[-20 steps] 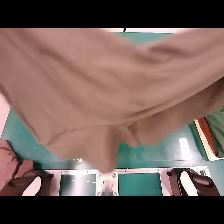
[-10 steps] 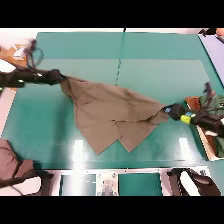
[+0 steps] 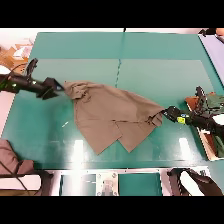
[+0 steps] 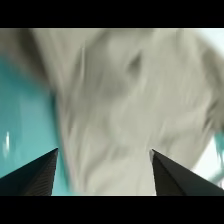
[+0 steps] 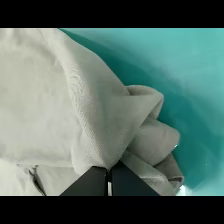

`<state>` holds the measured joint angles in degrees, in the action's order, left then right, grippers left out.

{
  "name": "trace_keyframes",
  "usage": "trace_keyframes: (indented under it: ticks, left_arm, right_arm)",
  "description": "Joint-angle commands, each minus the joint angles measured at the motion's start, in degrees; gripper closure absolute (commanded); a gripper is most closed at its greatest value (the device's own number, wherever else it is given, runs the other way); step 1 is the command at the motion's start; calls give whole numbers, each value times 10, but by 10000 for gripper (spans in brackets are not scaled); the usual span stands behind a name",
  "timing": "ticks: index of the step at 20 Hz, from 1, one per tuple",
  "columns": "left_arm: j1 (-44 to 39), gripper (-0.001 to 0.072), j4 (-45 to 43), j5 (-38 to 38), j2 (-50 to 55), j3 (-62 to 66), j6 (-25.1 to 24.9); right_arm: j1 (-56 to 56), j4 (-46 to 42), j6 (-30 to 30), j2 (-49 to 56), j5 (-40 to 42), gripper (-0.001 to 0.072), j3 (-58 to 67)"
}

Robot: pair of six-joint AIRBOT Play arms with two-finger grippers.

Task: Fold the shirts.

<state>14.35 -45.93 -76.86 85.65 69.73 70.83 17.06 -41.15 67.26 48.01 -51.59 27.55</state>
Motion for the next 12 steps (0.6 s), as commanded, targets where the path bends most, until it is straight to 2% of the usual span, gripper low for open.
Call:
trace_keyframes:
  ticks: [1, 4, 5, 6, 7, 9, 12]
  left_arm:
    - [18, 58, -63, -56, -56, -106, 52]
    - [18, 59, -39, 40, -89, -240, 46]
    - [18, 87, -9, 68, -89, -273, 26]
    - [17, 183, 30, 94, -89, -300, -1]
    - [7, 210, 71, 123, -89, -322, -28]
    - [-35, 210, 112, 174, -88, -344, -49]
    - [-120, 210, 115, 247, -82, -344, -48]
  right_arm:
    - [0, -16, -3, 3, -3, 697, 12]
    - [0, -15, -3, 3, -3, 697, 12]
    - [0, -16, -3, 3, -3, 697, 12]
    - [0, -16, -3, 3, -3, 697, 12]
    - [0, -16, -3, 3, -2, 697, 12]
    - [-1, -16, -3, 3, 2, 697, 12]
    - [-1, -15, -3, 3, 2, 697, 12]
